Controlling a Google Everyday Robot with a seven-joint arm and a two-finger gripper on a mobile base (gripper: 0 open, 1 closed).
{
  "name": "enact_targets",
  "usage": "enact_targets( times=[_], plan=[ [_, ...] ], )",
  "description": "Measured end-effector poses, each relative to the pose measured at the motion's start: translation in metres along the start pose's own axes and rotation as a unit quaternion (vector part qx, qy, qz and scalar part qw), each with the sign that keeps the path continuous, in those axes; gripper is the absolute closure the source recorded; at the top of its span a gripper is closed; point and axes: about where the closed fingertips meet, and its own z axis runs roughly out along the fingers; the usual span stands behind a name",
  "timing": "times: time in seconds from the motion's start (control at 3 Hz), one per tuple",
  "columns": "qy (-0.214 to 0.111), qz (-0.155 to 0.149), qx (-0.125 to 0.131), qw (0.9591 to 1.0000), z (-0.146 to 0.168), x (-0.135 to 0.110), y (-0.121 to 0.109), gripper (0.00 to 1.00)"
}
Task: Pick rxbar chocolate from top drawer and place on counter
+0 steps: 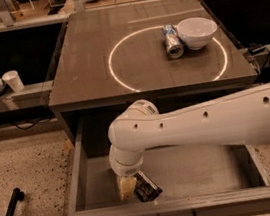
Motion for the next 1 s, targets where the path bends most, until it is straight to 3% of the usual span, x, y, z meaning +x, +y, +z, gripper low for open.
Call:
enact_targets(
  times=[0.67, 1.0],
  plan=[
    [-0.020, 0.064, 0.037, 0.9970, -0.007, 0.010, -0.004, 0.00],
    [-0.014, 0.112, 0.044, 0.9926, 0.000, 0.026, -0.012, 0.00]
  ],
)
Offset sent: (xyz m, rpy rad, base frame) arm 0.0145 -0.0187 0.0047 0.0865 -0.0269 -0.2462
